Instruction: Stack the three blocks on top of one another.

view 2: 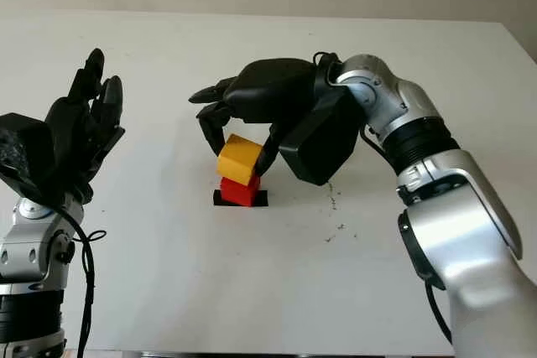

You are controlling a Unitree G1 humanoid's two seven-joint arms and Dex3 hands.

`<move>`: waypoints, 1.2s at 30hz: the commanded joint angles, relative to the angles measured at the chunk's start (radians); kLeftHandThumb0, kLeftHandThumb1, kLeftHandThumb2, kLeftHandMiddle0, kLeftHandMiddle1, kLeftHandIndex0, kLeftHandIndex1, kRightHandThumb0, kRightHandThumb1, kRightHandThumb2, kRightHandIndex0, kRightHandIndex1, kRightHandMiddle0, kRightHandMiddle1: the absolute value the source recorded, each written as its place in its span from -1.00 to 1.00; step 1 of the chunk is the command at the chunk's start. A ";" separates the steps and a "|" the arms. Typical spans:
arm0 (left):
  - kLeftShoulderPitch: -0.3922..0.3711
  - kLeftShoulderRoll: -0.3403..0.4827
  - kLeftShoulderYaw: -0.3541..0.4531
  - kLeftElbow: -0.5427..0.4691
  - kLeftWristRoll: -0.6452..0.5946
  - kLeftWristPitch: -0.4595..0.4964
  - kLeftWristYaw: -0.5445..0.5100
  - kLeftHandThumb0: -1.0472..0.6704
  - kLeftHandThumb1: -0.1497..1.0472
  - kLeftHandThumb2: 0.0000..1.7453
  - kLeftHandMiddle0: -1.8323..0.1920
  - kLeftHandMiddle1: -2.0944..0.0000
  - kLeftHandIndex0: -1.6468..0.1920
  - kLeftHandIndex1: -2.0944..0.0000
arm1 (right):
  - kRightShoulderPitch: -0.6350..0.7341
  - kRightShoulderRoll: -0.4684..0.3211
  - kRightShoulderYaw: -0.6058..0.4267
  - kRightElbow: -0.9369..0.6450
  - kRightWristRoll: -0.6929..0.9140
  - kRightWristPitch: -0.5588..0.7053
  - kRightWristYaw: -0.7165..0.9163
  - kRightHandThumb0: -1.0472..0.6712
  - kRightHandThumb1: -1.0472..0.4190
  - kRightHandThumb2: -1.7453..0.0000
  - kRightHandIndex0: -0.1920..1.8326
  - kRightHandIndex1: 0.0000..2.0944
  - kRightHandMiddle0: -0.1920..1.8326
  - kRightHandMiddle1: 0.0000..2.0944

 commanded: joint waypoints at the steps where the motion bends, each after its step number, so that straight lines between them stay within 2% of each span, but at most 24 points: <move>1: 0.008 0.004 0.000 -0.012 0.001 -0.004 -0.001 -0.53 1.00 -0.32 0.90 0.95 0.89 0.95 | -0.014 -0.002 0.007 -0.001 -0.002 -0.014 -0.003 -0.28 -0.84 0.94 -0.70 -0.95 -0.44 0.35; 22: 0.010 0.001 -0.004 -0.018 0.003 0.003 0.006 -0.50 1.00 -0.30 0.90 0.95 0.88 0.95 | -0.008 0.003 0.014 0.012 0.001 -0.026 -0.015 -0.30 -0.81 0.94 -0.68 -0.95 -0.43 0.38; 26: 0.010 0.001 -0.003 -0.016 0.001 0.001 0.004 -0.49 1.00 -0.30 0.90 0.95 0.89 0.95 | -0.013 -0.001 0.024 0.004 -0.006 -0.003 0.014 -0.36 -0.80 0.94 -0.76 -0.97 -0.59 0.15; 29: 0.012 0.001 -0.004 -0.016 0.004 0.000 0.006 -0.49 1.00 -0.30 0.91 0.95 0.89 0.95 | -0.016 -0.006 0.030 -0.003 -0.001 0.011 0.048 -0.42 -0.80 0.94 -0.87 -0.97 -0.70 -0.26; 36: 0.011 0.001 -0.003 -0.009 0.005 -0.004 0.009 -0.49 1.00 -0.30 0.89 0.95 0.88 0.95 | -0.015 -0.026 0.033 -0.040 -0.014 0.011 0.070 -0.48 -0.80 0.94 -1.00 -1.00 -0.84 -0.67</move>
